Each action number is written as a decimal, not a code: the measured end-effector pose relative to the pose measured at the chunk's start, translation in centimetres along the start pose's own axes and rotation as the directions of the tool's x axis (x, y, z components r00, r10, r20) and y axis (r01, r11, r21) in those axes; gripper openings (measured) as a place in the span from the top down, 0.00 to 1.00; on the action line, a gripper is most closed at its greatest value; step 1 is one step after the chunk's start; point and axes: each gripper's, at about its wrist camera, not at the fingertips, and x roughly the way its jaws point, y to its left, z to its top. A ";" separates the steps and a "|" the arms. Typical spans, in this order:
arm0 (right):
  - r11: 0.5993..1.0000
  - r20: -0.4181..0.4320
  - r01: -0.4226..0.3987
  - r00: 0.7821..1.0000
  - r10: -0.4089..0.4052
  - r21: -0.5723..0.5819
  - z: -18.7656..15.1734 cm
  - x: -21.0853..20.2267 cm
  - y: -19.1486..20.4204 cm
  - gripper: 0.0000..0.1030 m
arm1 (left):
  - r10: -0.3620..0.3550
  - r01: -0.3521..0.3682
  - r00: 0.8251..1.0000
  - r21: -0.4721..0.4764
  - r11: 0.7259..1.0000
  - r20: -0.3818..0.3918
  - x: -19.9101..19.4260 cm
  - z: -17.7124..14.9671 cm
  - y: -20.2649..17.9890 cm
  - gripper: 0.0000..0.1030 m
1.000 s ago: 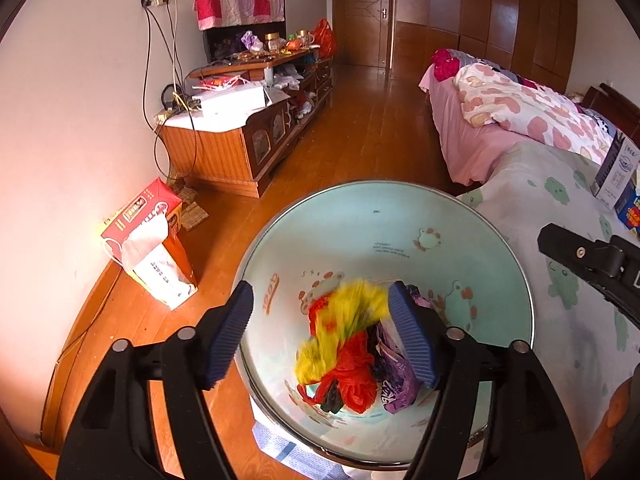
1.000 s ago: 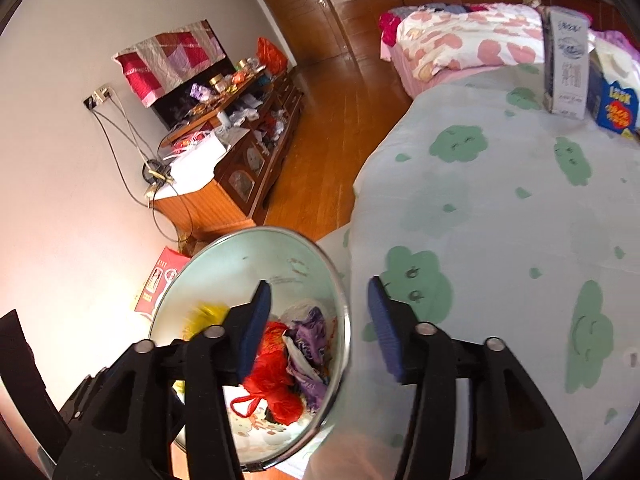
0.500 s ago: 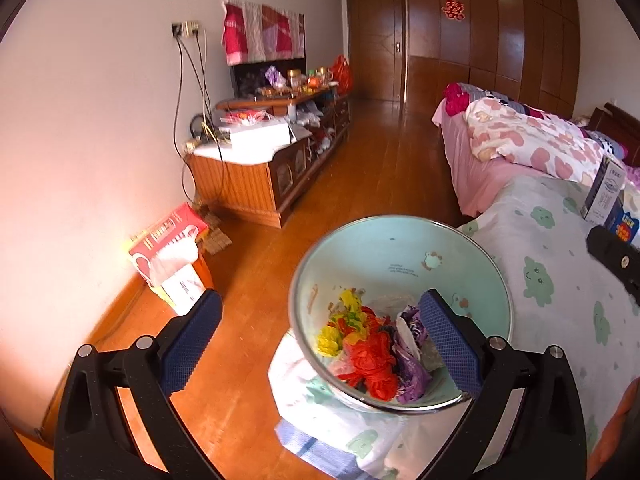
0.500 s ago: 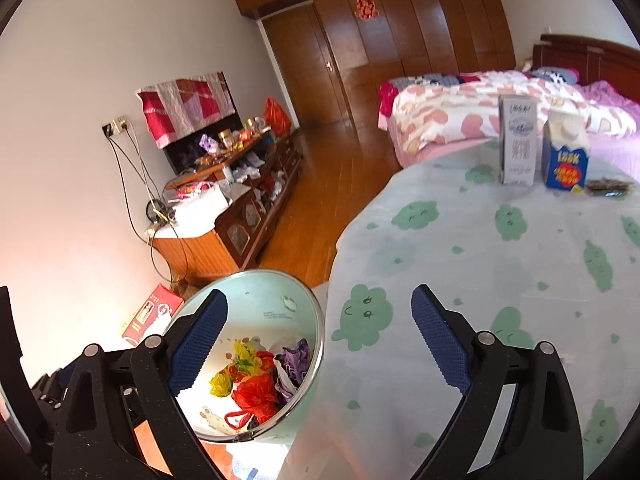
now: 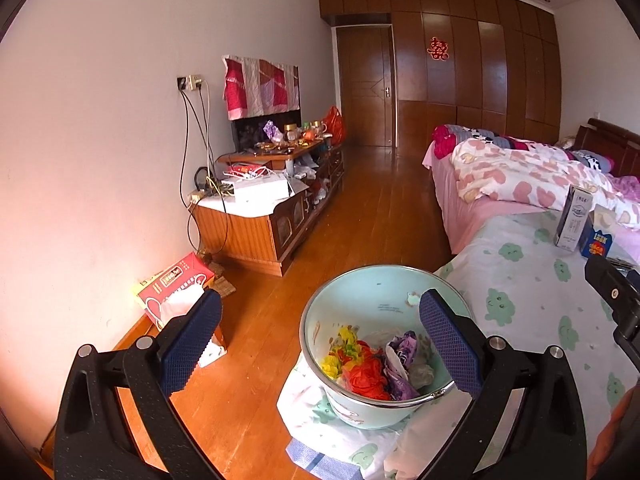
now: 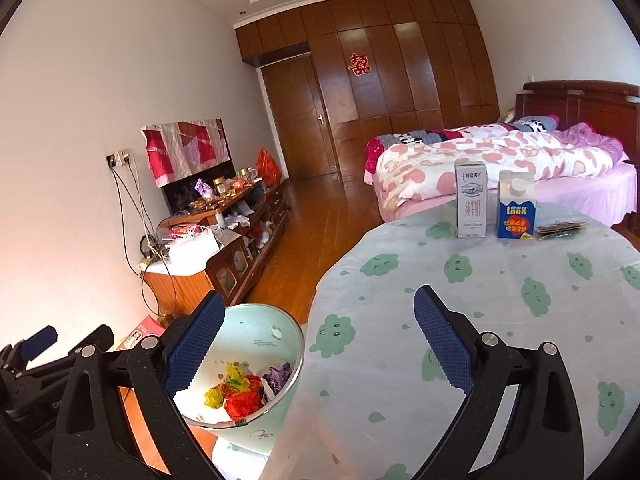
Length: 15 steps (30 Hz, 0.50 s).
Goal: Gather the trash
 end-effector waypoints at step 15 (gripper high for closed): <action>1.000 0.035 0.000 0.999 0.000 -0.009 0.4 -2.5 0.1 0.09 | 0.009 -0.009 0.999 0.008 1.000 0.052 -1.9 0.6 -0.4 0.06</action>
